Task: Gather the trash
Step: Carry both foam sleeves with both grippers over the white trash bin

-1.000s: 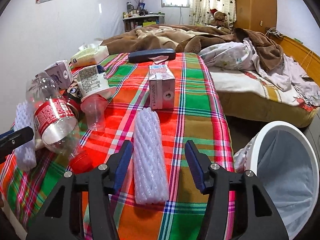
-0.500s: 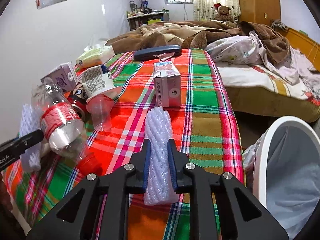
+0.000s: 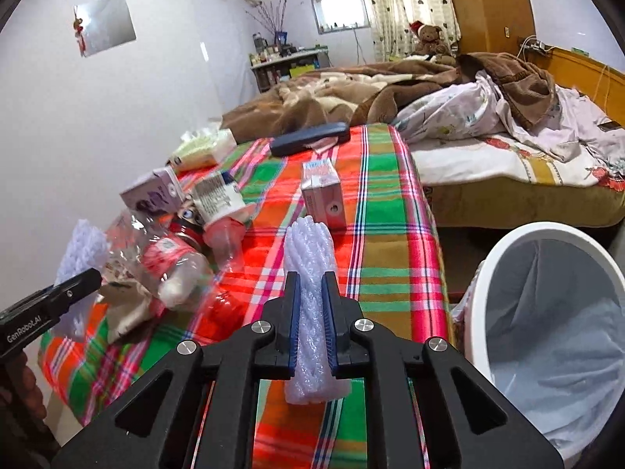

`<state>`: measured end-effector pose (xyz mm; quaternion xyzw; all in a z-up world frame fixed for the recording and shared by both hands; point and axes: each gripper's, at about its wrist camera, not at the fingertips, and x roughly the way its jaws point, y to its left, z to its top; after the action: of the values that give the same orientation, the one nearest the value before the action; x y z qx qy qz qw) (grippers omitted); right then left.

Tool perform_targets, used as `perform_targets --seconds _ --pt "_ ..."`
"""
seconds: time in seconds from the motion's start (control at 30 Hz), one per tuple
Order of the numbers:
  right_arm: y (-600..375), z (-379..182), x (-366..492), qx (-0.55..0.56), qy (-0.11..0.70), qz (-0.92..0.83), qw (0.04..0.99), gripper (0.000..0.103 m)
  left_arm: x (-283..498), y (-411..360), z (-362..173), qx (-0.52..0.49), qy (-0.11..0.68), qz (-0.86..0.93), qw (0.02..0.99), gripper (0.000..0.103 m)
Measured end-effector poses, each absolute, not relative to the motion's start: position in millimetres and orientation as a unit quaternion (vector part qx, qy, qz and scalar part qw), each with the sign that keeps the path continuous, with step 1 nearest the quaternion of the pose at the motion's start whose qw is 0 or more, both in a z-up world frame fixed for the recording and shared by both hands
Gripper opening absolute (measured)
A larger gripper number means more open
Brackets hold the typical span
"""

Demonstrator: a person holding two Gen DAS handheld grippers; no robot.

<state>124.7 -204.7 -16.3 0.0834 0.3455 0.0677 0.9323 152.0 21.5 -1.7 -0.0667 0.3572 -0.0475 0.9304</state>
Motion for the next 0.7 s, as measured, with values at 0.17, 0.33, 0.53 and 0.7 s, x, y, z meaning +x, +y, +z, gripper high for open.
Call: perform_targets --seconds 0.17,0.33,0.53,0.7 --pt "-215 -8 114 0.098 0.328 0.071 0.937 0.011 139 14 10 -0.064 0.346 -0.059 0.934 0.029" --pt "-227 3 99 0.111 0.309 0.065 0.942 0.011 130 -8 25 -0.053 0.334 -0.087 0.937 0.029" --pt "-259 10 85 0.123 0.292 0.029 0.948 0.011 127 -58 35 -0.028 0.331 -0.146 0.932 0.029" --pt "-289 10 78 0.129 0.289 -0.012 0.949 0.011 129 -110 37 -0.006 0.332 -0.203 0.921 0.029"
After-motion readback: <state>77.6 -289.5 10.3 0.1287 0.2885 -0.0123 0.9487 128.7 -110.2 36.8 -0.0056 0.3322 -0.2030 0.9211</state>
